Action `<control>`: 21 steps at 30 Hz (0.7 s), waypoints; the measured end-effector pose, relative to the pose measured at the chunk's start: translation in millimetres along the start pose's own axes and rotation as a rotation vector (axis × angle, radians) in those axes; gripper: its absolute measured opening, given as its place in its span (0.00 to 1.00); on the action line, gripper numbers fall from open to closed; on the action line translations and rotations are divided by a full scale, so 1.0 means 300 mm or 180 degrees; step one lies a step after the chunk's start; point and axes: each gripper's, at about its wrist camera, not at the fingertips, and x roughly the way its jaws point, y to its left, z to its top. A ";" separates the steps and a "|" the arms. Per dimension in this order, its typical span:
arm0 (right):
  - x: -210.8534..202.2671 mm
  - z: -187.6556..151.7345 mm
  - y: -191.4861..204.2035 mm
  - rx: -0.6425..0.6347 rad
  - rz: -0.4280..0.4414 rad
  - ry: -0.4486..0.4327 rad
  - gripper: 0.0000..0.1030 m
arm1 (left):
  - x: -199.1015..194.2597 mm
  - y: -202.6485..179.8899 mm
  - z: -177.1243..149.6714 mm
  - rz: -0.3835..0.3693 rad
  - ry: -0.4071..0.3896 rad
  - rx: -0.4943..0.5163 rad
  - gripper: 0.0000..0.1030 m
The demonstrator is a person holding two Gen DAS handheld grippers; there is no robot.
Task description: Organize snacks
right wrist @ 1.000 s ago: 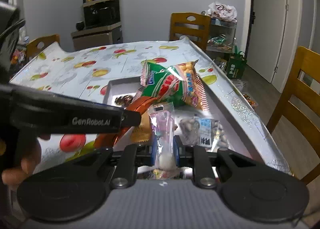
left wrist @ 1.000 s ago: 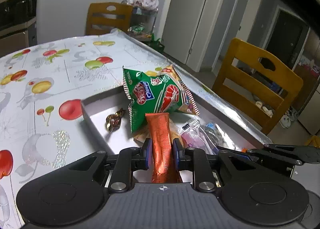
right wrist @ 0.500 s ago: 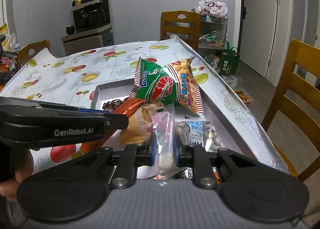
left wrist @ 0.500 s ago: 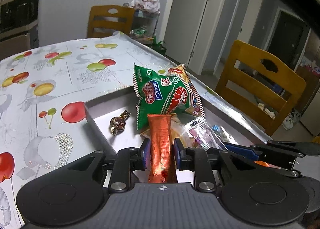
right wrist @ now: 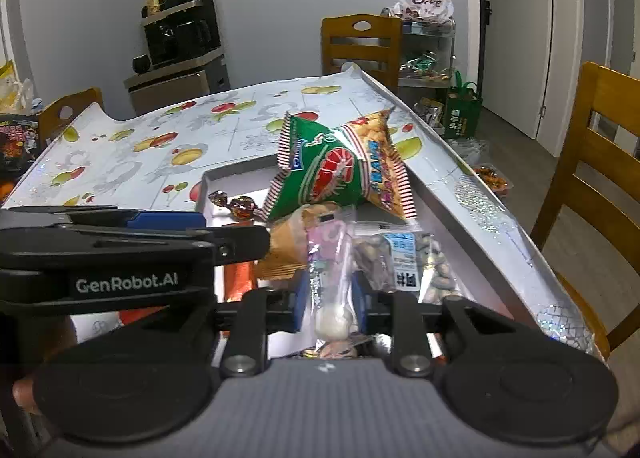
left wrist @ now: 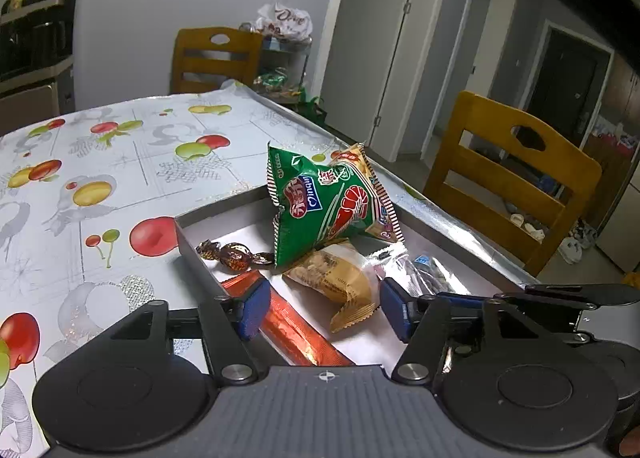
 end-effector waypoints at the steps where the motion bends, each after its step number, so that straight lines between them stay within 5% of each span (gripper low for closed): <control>1: -0.006 0.000 0.004 -0.0006 0.0024 -0.0032 0.46 | -0.004 0.002 -0.001 0.0007 -0.0010 -0.0007 0.68; 4: -0.032 -0.001 0.020 -0.0076 0.0106 -0.0167 0.75 | -0.029 0.013 0.000 0.0035 -0.0091 -0.0057 0.84; 6: -0.054 -0.004 0.033 -0.0121 0.0102 -0.0290 0.85 | -0.053 0.017 0.002 0.0041 -0.0162 -0.0052 0.90; 21: -0.169 -0.040 0.106 0.0019 -0.0104 -0.0256 0.90 | -0.200 0.064 -0.036 -0.0110 -0.0321 0.0254 1.00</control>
